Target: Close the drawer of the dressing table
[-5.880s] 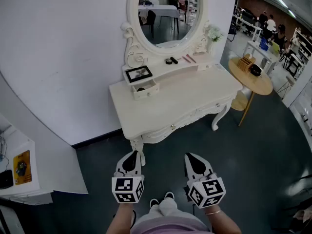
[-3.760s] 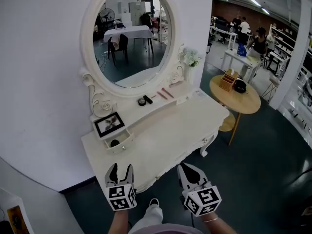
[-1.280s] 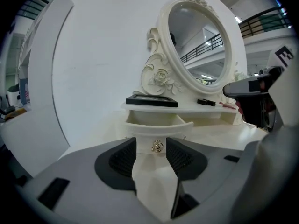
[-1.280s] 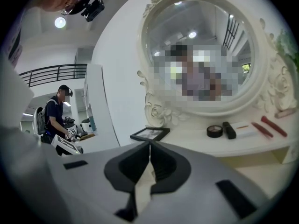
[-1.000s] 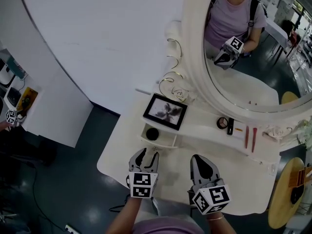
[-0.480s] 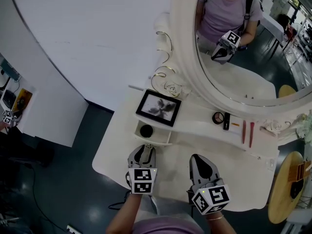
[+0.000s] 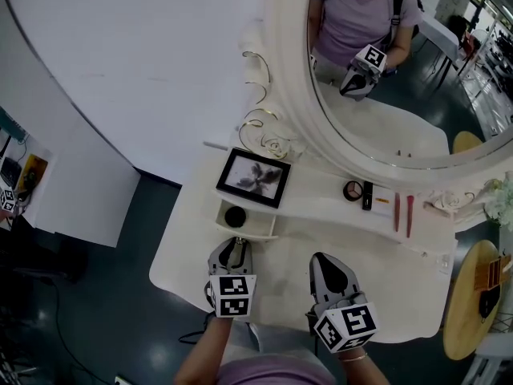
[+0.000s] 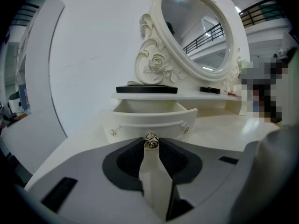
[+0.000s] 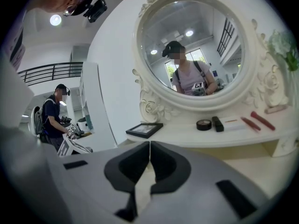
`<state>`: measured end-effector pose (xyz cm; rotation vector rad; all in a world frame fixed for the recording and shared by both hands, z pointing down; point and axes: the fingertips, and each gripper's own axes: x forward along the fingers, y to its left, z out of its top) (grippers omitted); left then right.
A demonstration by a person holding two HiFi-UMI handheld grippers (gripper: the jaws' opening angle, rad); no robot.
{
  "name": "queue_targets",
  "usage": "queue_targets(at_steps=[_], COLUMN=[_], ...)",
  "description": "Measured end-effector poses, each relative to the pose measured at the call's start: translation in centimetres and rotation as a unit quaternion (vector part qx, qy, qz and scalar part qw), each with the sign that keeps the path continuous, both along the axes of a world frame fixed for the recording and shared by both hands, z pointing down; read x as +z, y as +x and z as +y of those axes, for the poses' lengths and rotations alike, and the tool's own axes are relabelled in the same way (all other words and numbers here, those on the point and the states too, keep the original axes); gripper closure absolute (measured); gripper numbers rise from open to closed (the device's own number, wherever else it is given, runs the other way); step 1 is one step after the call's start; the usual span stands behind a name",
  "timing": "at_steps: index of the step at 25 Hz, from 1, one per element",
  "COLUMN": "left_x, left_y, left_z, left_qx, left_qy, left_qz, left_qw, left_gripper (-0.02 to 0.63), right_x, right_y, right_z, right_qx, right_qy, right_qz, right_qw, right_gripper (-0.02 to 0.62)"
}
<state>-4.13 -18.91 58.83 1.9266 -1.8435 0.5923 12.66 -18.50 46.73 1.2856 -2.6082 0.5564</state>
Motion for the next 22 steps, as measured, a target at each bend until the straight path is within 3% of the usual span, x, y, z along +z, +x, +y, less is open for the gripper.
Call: queue_targets(at_steps=[22], left_x=[0.2], left_y=[0.0], left_z=[-3.0], left_qx=[0.026], left_qy=[-0.006], left_qz=[-0.005], left_qw=[0.9996], left_gripper=[0.505], right_x=[-0.8], right_y=[1.0], right_z=[-0.8], right_qx=[0.039], right_qy=[0.010], right_qz=[0.003], right_qw=[0.999], right_gripper=[0.595])
